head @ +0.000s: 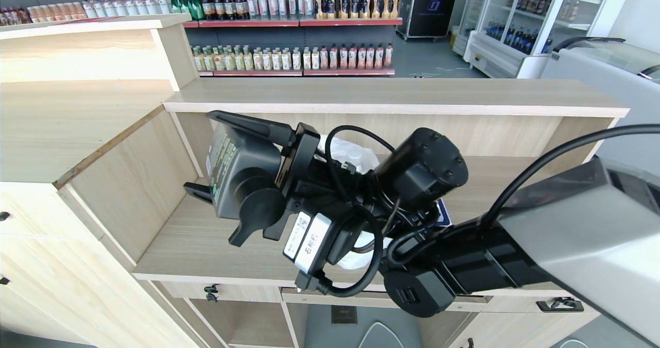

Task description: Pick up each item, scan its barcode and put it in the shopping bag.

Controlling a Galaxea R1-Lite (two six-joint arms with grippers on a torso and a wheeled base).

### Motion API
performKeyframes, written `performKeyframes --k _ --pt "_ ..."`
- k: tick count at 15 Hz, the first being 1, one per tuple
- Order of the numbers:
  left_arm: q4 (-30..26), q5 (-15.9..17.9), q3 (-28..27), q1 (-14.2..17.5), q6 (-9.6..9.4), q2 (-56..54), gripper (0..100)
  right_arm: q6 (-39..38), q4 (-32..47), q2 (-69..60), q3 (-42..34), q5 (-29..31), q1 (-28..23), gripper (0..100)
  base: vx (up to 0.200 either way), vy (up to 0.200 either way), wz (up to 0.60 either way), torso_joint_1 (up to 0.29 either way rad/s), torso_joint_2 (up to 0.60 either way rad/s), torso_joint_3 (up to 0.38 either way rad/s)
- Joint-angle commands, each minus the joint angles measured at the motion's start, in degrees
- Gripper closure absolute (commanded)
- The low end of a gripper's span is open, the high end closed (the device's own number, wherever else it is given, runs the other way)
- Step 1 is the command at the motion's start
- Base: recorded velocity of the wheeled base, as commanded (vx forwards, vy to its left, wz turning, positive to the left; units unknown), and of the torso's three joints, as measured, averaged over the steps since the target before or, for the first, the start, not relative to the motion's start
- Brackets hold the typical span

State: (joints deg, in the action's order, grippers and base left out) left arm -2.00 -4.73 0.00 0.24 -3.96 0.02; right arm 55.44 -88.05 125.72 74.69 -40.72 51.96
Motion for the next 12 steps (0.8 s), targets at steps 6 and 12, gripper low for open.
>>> performKeyframes --k 6,12 --pt "-0.02 -0.02 0.0 0.02 0.01 -0.02 0 1.25 -0.01 0.75 -0.42 0.02 0.16 100 0.0 0.0 0.0 0.0 0.0 0.0" --pt "-0.02 -0.02 0.0 0.02 0.01 -0.02 0 0.19 12.55 -17.18 -9.65 20.41 -5.55 100 0.0 0.0 0.0 0.0 0.0 0.0"
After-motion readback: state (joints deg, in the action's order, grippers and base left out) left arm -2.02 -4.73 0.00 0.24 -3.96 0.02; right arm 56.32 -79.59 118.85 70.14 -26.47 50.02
